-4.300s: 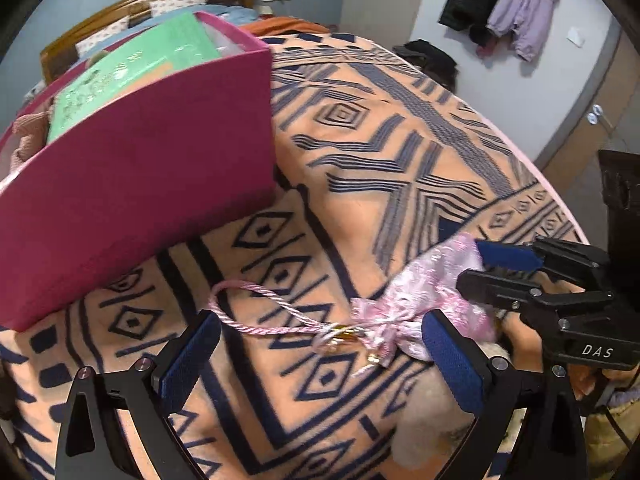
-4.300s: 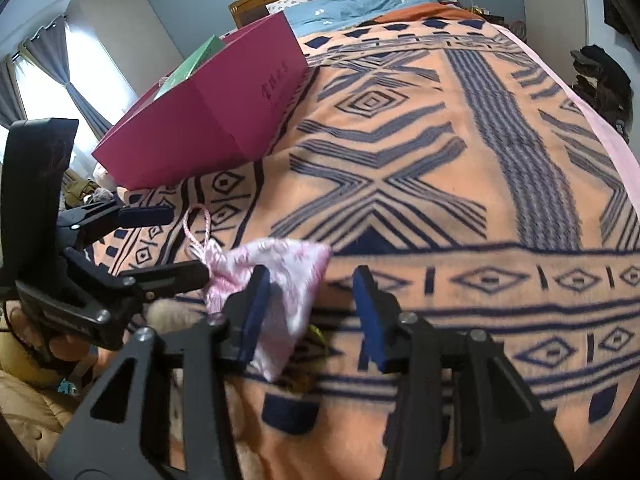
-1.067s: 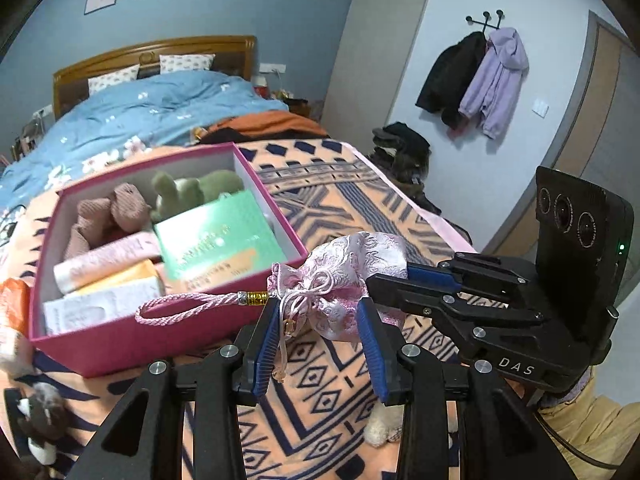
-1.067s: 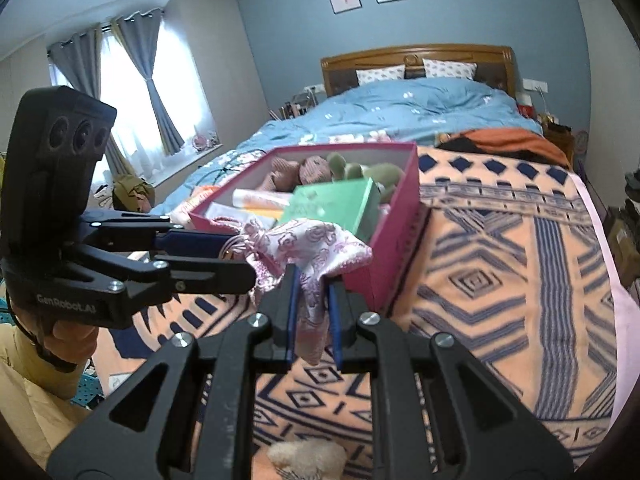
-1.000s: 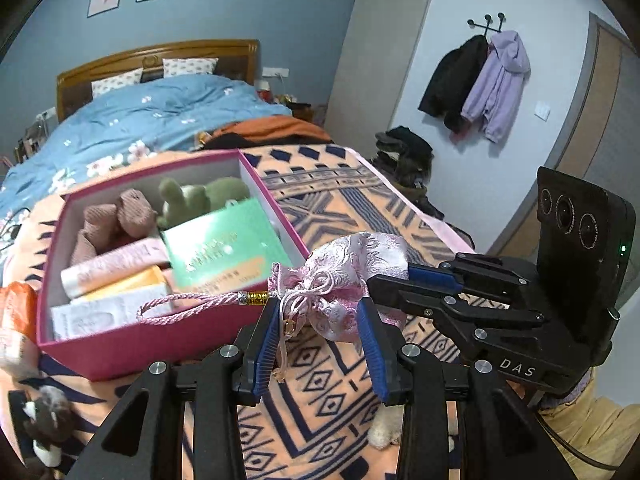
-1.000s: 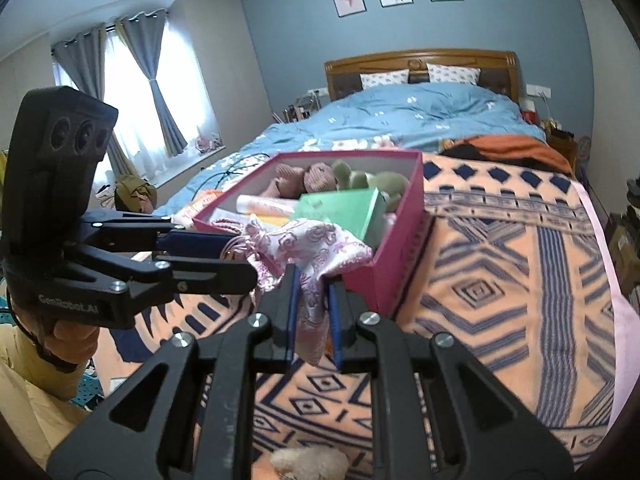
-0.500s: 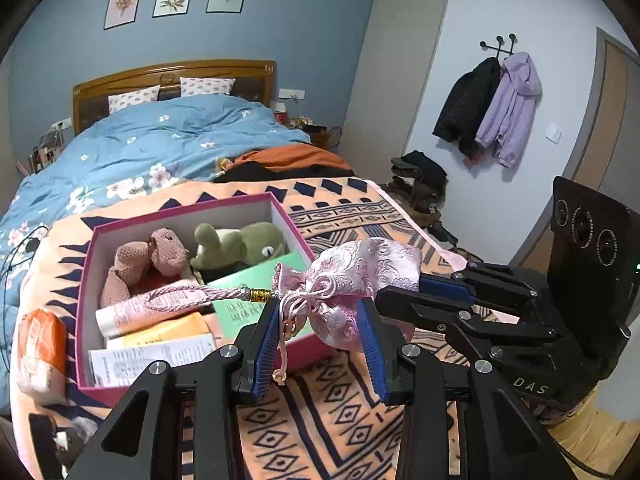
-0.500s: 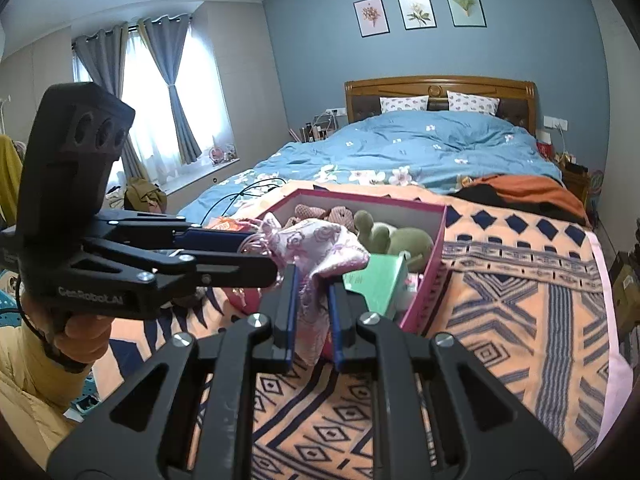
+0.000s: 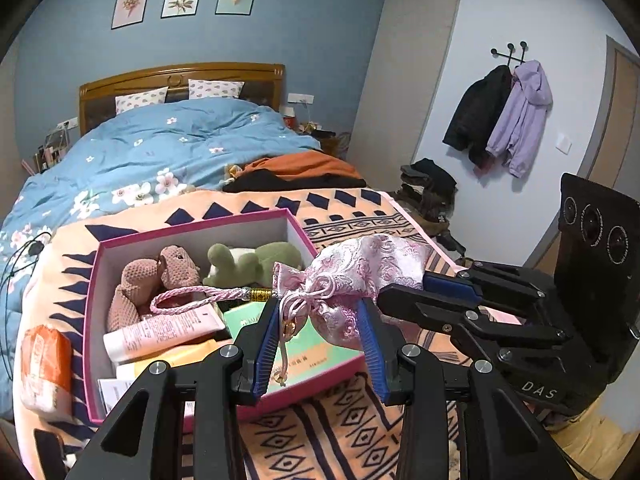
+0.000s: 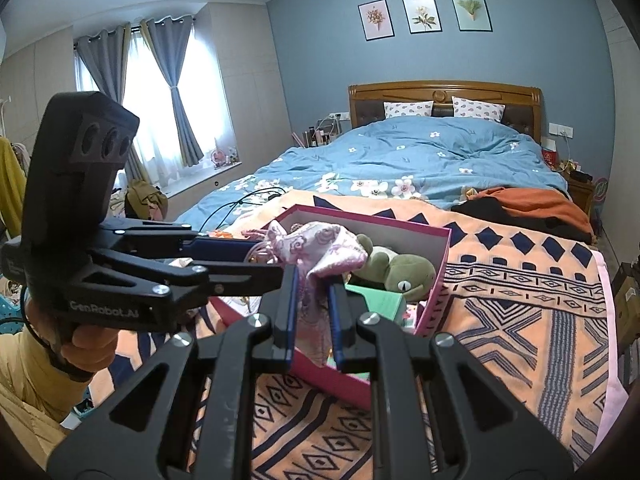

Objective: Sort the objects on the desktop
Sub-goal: 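Lift the pouch with both grippers and carry it over the pink box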

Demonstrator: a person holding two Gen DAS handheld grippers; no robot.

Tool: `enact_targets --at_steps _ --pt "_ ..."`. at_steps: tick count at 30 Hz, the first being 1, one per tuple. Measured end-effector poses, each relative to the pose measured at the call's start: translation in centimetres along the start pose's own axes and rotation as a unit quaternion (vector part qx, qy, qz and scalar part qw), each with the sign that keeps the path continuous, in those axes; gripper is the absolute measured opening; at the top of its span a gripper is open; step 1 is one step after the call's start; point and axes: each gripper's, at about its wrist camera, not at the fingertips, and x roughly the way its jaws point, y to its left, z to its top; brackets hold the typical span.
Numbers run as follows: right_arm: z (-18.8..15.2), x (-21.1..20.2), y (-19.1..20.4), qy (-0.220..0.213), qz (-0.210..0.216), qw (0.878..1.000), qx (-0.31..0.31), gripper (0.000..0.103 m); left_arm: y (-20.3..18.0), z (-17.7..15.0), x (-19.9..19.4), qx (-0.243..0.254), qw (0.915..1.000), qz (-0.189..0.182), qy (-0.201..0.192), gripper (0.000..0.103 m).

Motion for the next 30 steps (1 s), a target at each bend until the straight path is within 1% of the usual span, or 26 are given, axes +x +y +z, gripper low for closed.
enact_targets --at_steps 7,30 --pt "0.7 0.8 -0.4 0.004 0.003 1.000 0.000 0.017 0.9 0.6 0.8 -0.007 1.0000 0.000 -0.002 0.038" --pt "2.0 3.0 -2.4 0.006 -0.004 1.000 0.002 0.017 1.8 2.2 3.0 -0.013 0.9998 0.010 -0.008 0.038"
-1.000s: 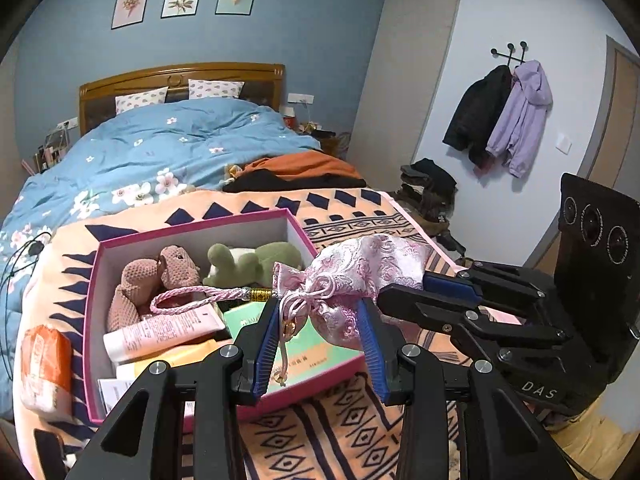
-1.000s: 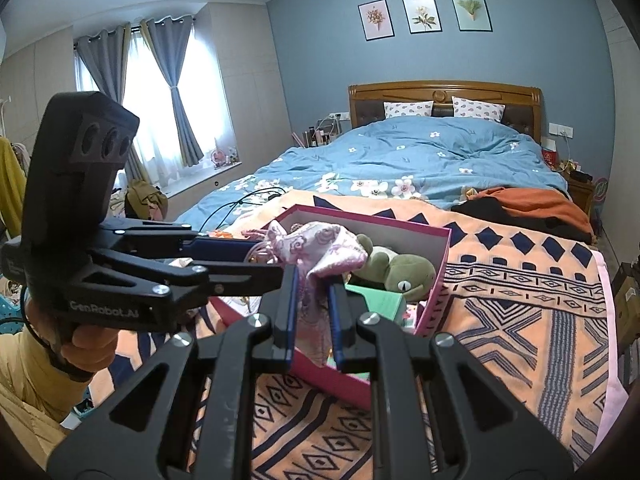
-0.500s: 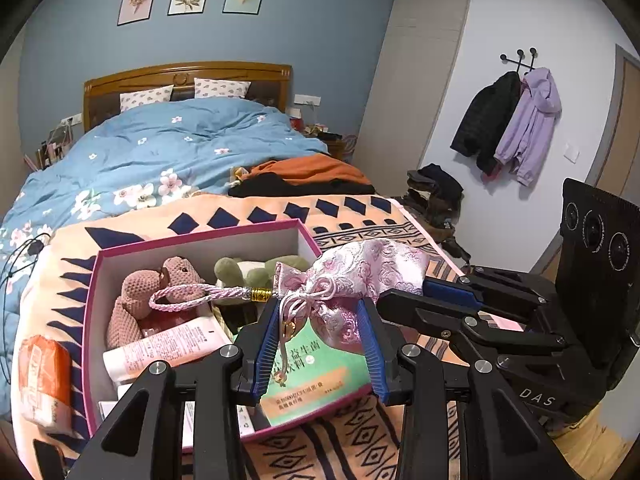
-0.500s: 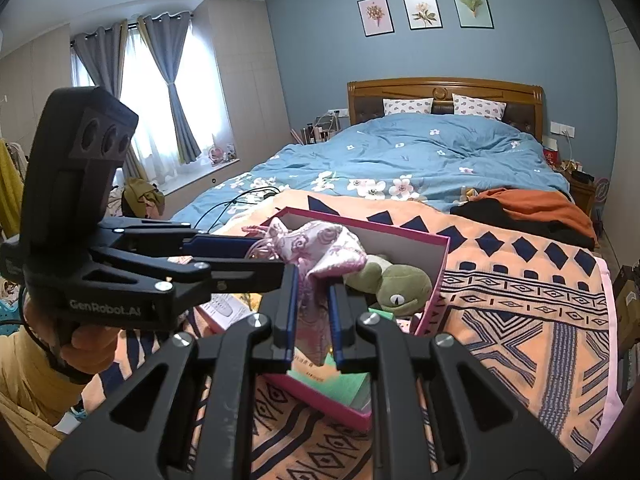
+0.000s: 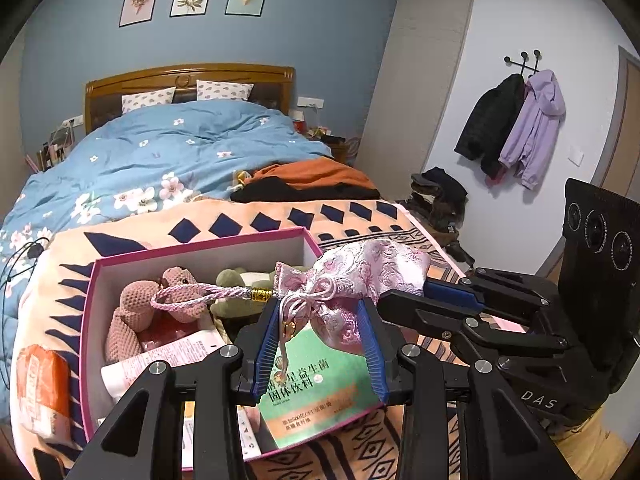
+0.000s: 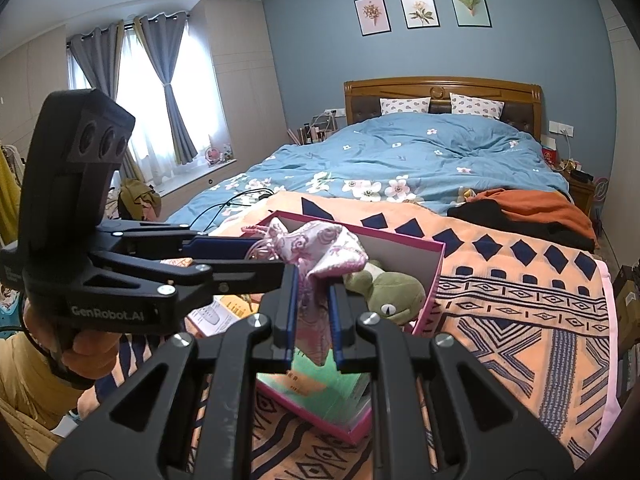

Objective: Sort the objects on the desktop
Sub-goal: 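Lift the pouch with both grippers and carry it over the pink box, then lower the held pouch into the pink box beside the plush toys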

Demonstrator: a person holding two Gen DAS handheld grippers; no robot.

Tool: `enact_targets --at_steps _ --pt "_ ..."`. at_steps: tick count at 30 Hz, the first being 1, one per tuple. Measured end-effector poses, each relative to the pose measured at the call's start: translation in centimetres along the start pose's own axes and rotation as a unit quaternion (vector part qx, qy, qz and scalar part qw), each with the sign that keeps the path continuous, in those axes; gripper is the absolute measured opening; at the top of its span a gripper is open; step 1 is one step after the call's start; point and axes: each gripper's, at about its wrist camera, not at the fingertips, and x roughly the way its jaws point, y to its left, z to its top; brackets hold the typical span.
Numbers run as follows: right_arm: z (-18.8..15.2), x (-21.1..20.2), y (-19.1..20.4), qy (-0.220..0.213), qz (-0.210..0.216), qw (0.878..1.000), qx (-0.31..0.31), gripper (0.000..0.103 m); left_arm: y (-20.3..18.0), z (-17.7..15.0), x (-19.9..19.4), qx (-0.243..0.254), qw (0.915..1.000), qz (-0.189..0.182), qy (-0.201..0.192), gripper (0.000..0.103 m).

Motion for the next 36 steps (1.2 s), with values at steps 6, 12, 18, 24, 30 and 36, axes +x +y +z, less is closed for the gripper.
enact_targets --at_steps 6,12,18,24,30,36 --pt "0.2 0.7 -0.5 0.003 -0.003 1.000 0.000 0.017 0.4 0.3 0.8 -0.001 1.0000 0.004 0.001 0.038" --pt "0.4 1.5 -1.0 0.007 -0.003 1.000 0.002 0.017 0.8 0.7 1.5 -0.005 1.0000 0.006 0.002 0.038" --pt "0.6 2.2 -1.7 0.010 -0.006 1.000 0.003 0.017 1.1 1.0 2.5 -0.004 0.9999 0.009 0.006 0.038" --pt "0.8 3.3 -2.5 0.018 -0.010 1.000 0.008 0.017 1.6 1.4 3.9 -0.016 0.9997 0.006 0.017 0.038" --pt "0.7 4.2 -3.1 0.027 -0.014 0.999 0.013 0.017 2.0 1.6 5.1 -0.020 0.9994 0.008 0.026 0.038" --pt "0.6 5.0 -3.7 0.034 -0.016 0.999 0.018 0.017 2.3 1.8 6.1 -0.026 0.9990 0.011 0.033 0.038"
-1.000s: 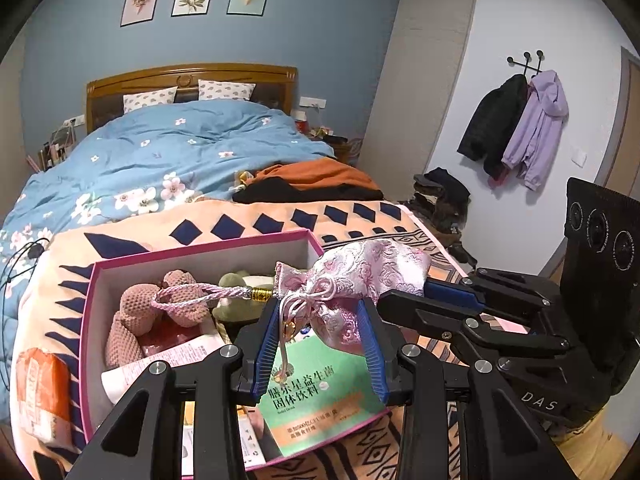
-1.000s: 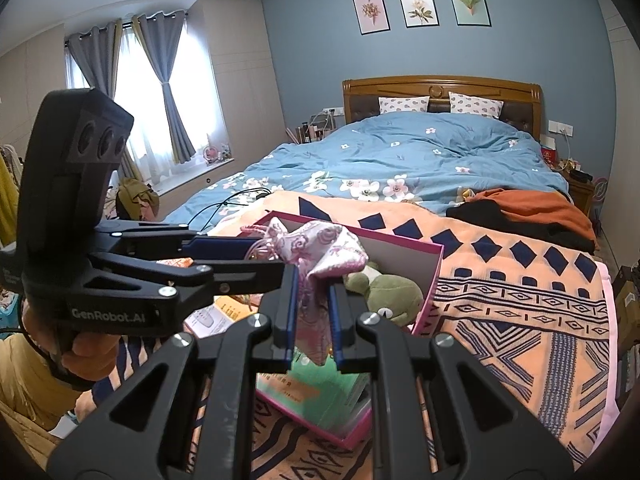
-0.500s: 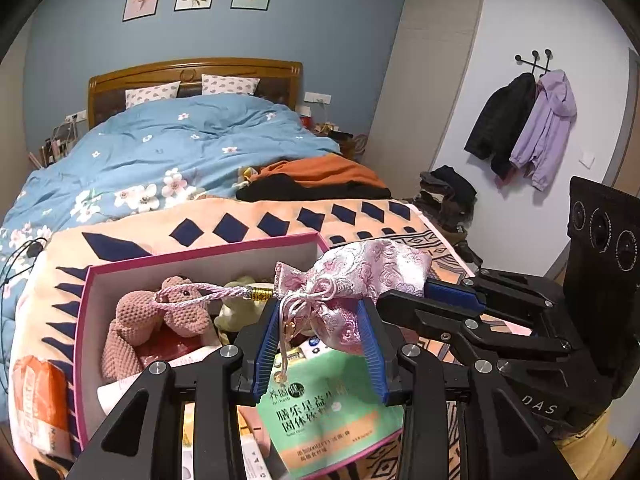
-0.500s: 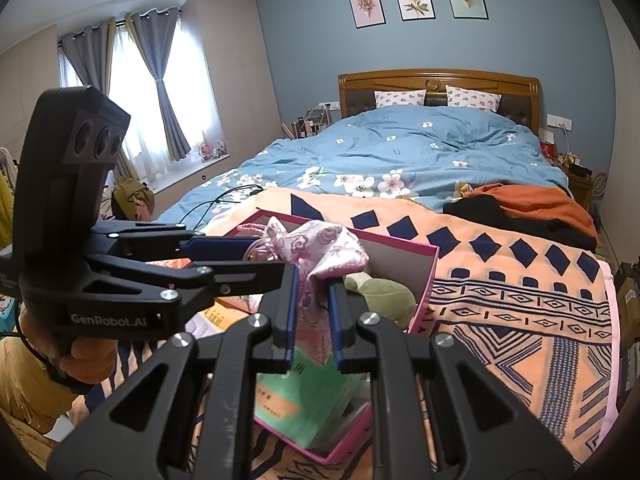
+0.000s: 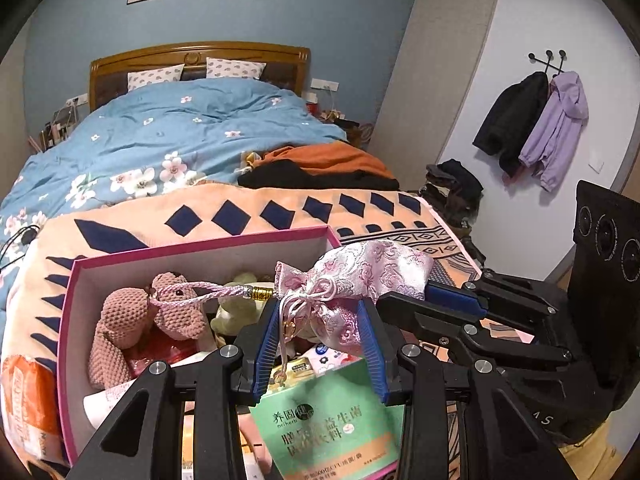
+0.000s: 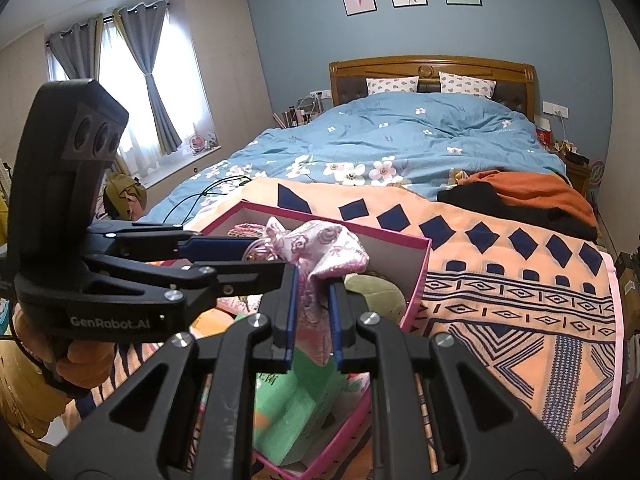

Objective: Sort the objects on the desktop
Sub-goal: 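Lower the held pouch into the pink box beside the plush toys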

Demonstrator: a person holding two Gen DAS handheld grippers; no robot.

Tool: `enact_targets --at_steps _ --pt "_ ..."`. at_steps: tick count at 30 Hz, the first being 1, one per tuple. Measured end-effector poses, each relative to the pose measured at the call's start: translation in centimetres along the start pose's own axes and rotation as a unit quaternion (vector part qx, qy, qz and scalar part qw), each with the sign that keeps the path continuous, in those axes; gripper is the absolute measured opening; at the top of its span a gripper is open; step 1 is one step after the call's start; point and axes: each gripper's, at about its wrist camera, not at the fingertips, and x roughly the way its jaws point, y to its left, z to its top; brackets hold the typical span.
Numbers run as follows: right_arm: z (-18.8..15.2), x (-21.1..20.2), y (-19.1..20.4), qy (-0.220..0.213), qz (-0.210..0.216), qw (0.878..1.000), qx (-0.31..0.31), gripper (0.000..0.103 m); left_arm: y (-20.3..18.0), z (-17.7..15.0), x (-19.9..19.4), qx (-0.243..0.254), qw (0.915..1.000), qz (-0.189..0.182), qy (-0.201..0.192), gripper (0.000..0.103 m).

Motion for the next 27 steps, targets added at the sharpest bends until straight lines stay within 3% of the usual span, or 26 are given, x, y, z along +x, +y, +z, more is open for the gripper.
enact_targets --at_steps 27 --pt "-1.2 3.3 -2.0 0.042 -0.008 0.999 0.018 0.017 0.7 -0.4 4.0 -0.009 0.9992 0.012 0.038 0.038"
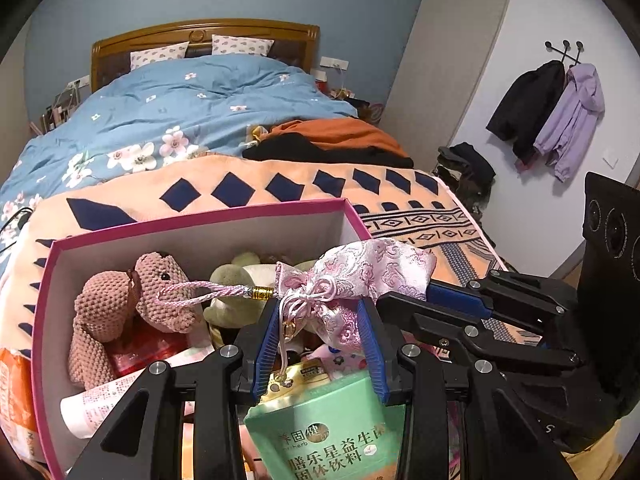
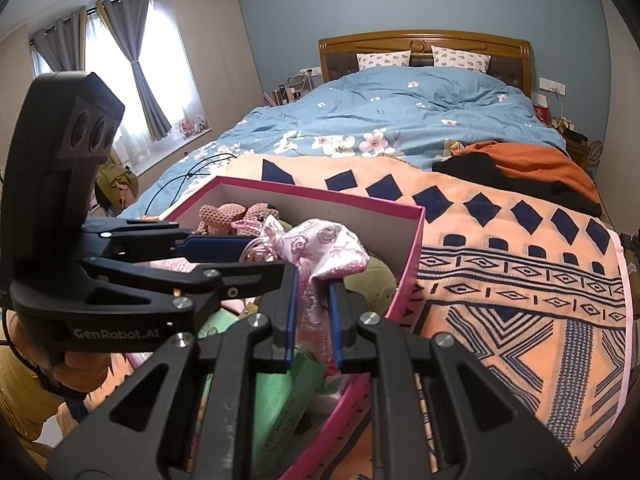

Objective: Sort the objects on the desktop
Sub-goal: 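Lower the held pouch into the pink box beside the plush toys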

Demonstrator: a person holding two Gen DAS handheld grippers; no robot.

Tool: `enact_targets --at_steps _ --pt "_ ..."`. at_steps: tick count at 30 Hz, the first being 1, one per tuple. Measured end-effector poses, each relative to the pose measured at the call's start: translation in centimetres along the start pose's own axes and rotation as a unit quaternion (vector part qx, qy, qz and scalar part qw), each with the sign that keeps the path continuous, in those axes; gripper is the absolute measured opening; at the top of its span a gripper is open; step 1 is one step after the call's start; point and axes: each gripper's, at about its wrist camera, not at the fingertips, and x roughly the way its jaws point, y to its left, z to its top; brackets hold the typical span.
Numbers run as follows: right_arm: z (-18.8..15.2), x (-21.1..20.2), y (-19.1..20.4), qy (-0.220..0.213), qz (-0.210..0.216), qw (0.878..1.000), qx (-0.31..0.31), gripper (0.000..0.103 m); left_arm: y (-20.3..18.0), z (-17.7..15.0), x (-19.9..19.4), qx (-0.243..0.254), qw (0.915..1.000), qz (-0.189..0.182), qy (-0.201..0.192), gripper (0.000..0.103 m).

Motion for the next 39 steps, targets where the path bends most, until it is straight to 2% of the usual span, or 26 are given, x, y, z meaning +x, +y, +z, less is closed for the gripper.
enact_targets --at_steps 25,39 --pt "-1.0 2.0 -0.7 0.042 -0.005 0.999 0.016 0.017 0.7 -1.1 2.2 -0.009 0.9993 -0.001 0.036 0.038" --pt "-1.5 2.0 -0.5 0.049 -0.031 0.998 0.009 0.017 0.8 -1.4 2.3 -0.008 0.9992 0.001 0.038 0.038"
